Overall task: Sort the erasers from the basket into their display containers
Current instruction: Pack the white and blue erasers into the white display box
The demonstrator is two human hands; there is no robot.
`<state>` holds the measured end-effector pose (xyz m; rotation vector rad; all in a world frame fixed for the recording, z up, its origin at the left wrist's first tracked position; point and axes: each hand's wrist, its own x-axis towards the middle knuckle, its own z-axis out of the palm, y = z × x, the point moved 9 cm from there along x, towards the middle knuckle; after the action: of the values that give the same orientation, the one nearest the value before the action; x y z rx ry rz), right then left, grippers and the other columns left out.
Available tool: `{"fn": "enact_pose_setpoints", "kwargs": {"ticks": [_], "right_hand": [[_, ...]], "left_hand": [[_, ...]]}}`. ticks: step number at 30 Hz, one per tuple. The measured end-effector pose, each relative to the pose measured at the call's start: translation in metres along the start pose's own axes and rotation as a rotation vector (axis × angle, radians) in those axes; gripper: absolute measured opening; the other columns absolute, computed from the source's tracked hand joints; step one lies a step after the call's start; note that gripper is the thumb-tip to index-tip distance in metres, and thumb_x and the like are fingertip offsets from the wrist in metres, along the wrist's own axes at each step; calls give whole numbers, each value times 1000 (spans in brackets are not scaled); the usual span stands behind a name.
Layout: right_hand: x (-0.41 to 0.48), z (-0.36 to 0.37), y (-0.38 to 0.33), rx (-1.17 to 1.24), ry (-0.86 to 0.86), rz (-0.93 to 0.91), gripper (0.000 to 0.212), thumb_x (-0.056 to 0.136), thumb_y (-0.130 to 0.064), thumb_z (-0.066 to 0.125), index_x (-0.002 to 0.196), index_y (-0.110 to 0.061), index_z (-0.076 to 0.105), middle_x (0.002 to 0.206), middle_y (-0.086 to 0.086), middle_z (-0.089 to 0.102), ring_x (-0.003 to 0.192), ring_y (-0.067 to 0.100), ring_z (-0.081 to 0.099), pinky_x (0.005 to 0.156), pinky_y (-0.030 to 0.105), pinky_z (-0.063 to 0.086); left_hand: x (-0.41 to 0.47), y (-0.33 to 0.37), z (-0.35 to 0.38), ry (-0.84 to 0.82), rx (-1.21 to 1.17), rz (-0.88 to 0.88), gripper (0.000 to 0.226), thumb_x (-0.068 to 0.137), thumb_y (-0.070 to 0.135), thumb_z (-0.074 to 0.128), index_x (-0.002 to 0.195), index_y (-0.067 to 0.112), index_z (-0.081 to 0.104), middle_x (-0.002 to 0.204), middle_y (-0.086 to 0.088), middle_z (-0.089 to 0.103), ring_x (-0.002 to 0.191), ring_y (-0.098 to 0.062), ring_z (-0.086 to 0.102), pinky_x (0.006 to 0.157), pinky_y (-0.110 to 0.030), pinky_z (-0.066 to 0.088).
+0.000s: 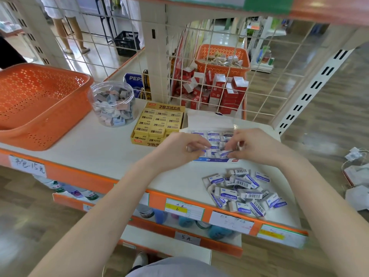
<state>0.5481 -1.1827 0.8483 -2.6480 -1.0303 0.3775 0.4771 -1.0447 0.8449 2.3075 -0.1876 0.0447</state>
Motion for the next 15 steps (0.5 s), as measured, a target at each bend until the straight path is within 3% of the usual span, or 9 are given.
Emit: {"fn": "enact_pose_setpoints", "kwargs": {"ticks": [2,6,11,15], "right_hand": [[1,6,-1,-12,-30,-5,14,84,-30,68,98,-29,73,90,-12,61,81,6,54,73,20,37],[2,-14,9,-47,104,52,16,90,-25,62,100,-23,73,98,-7,64,84,9,52,71,20,30],[6,-7,13,-162,97,95,20,81,-31,71,98,-21,73,97,-3,62,90,15,56,79,29,44],[9,-1,10,-221,82,69,7,78,-31,72,80,-28,66,82,-12,52,87,14,55,76,31,46]], "left_hand": [[2,4,7,-66,26,-5,25,90,12,62,111,23,69,103,9,69,95,4,61,84,-7,45],[7,1,8,-96,58,-26,24,92,16,60,113,23,69,104,10,68,96,2,61,83,-5,44],[8,-8,-1,71,-16,-67,22,92,15,60,112,20,68,96,11,66,89,1,61,79,-2,44],[8,-17,-9,152,-60,-116,21,91,14,61,110,19,69,92,12,66,83,8,58,71,1,42]]}}
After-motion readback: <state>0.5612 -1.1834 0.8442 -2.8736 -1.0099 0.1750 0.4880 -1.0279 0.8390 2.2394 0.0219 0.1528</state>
